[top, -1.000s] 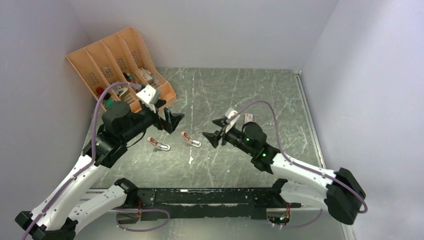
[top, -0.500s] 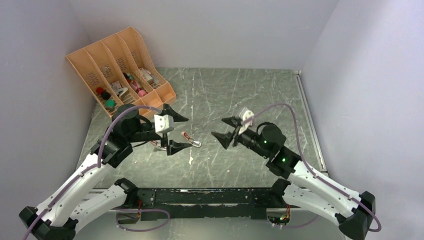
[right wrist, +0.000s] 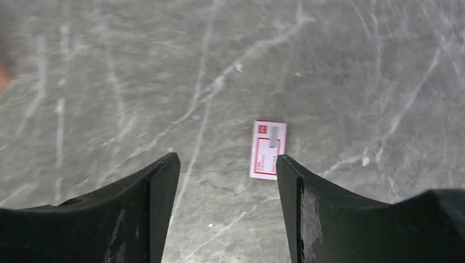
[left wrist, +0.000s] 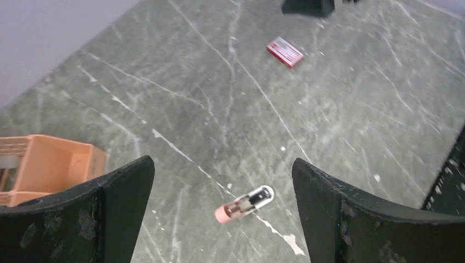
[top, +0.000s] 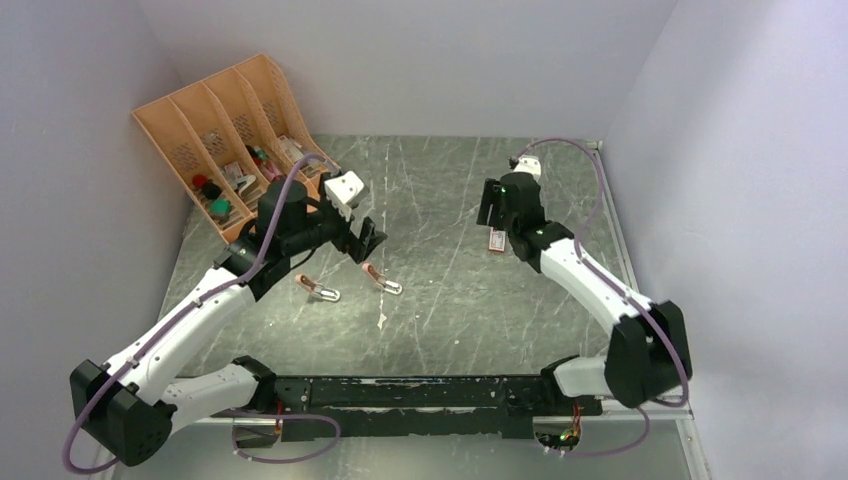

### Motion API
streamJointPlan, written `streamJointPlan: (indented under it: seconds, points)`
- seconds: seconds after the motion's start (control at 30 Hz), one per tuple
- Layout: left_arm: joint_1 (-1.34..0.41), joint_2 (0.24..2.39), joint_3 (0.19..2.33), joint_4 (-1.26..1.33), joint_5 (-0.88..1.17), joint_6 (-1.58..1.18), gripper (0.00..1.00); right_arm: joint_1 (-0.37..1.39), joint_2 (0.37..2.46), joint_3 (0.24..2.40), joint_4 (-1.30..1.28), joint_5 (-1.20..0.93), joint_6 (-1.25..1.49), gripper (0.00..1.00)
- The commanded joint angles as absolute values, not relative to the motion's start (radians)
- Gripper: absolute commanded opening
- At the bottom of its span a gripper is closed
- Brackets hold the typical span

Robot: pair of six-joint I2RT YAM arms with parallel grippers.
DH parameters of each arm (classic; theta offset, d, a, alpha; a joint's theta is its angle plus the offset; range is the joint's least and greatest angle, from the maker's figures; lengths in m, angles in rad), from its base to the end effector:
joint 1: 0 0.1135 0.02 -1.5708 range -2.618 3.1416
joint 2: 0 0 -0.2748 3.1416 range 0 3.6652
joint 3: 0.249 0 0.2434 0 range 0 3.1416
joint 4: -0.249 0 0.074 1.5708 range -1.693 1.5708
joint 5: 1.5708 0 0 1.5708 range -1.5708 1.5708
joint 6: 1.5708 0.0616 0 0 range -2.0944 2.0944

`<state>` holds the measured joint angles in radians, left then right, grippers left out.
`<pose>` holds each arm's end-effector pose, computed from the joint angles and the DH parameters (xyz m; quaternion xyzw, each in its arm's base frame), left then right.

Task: Load the staples into the stapler
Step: Pick up the staple box from the center of the board.

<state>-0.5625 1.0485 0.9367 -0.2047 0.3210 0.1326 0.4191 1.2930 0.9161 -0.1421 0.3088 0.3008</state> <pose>0.2010 -0.1497 0.3437 0.3604 0.7196 -0.2500 0.5384 0.2828 0.1055 0.2809 0.0266 0.8577 0.0502 0.5111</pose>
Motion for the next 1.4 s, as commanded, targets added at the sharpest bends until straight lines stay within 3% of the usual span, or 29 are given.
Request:
streamJointPlan:
  seconds: [0.0,0.37,0.77,1.37]
  points:
    - [-0.544,1.063,1.004,-0.136,0.171,0.089,0.99,0.346,1.41,0.952,-0.196,0.364,0.42,0.69]
    - [-0.438,1.061,0.922,-0.102,0.041,0.006,0.99,0.292,1.657,0.943,-0.071,0.325,0.44,0.7]
    - [-0.36,1.122,0.942,-0.107,0.102,-0.01,0.99,0.282,1.768,0.954,-0.022,0.293,0.418,0.67]
    - [-0.337,1.128,0.933,-0.113,0.119,0.013,0.99,0.296,1.769,0.95,-0.079,0.245,0.29,0.41]
